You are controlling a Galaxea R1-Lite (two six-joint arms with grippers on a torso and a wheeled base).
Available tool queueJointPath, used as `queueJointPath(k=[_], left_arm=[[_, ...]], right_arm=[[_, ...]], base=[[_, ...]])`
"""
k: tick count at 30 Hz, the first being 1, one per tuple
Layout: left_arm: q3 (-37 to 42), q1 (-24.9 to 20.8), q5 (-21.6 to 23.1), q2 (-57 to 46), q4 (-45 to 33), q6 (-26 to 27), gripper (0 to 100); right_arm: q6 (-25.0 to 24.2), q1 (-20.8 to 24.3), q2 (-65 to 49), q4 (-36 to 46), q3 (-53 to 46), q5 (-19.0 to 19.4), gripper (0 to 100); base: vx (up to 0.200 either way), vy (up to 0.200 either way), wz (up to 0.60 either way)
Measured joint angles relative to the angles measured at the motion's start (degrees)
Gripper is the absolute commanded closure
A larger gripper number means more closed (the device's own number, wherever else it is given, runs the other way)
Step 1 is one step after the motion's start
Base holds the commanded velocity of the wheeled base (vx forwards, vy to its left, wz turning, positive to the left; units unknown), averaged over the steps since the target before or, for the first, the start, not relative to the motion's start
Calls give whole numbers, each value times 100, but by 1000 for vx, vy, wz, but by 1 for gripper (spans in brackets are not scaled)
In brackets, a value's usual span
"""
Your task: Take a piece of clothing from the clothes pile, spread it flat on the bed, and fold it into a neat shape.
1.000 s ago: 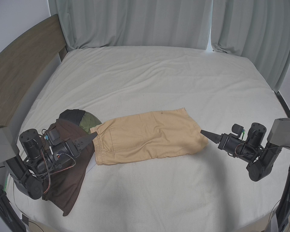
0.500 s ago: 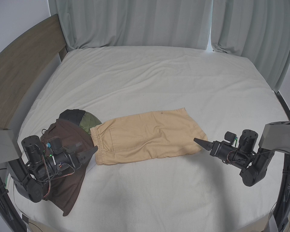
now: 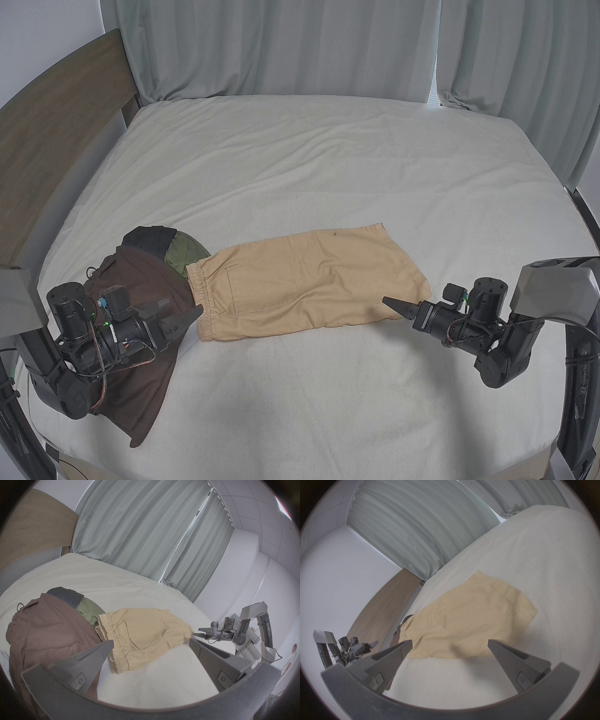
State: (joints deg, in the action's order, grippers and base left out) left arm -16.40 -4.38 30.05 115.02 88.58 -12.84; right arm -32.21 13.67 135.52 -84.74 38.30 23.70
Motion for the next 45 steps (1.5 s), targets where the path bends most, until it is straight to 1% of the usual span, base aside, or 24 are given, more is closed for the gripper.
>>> queueJointPath(k=[4, 17, 21, 28, 32, 41, 45], left_arm=[[4, 6, 5, 11, 0, -10, 0], [17, 33, 9, 39, 0, -76, 0], [22, 39, 13, 55, 0, -76, 0], [13, 48, 17, 124, 0, -65, 0], [9, 50, 20, 155, 0, -65, 0], [30, 48, 29, 185, 0, -60, 0], [30, 48, 29, 185, 0, -60, 0]], right_arm=[[-17, 28, 135, 200, 74, -6, 0], [-26, 102, 588, 361, 423, -63, 0], [-191, 132, 709, 490, 673, -107, 0], [-307, 304, 911, 580, 1095, -154, 0], [-479, 433, 1018, 618, 1359, -227, 0], [-512, 588, 1263, 618, 1818, -252, 0], [-507, 614, 1352, 611, 1958, -356, 0]], base=[[0, 0, 0], [0, 0, 0], [0, 0, 0], [0, 0, 0], [0, 0, 0], [0, 0, 0], [0, 0, 0]])
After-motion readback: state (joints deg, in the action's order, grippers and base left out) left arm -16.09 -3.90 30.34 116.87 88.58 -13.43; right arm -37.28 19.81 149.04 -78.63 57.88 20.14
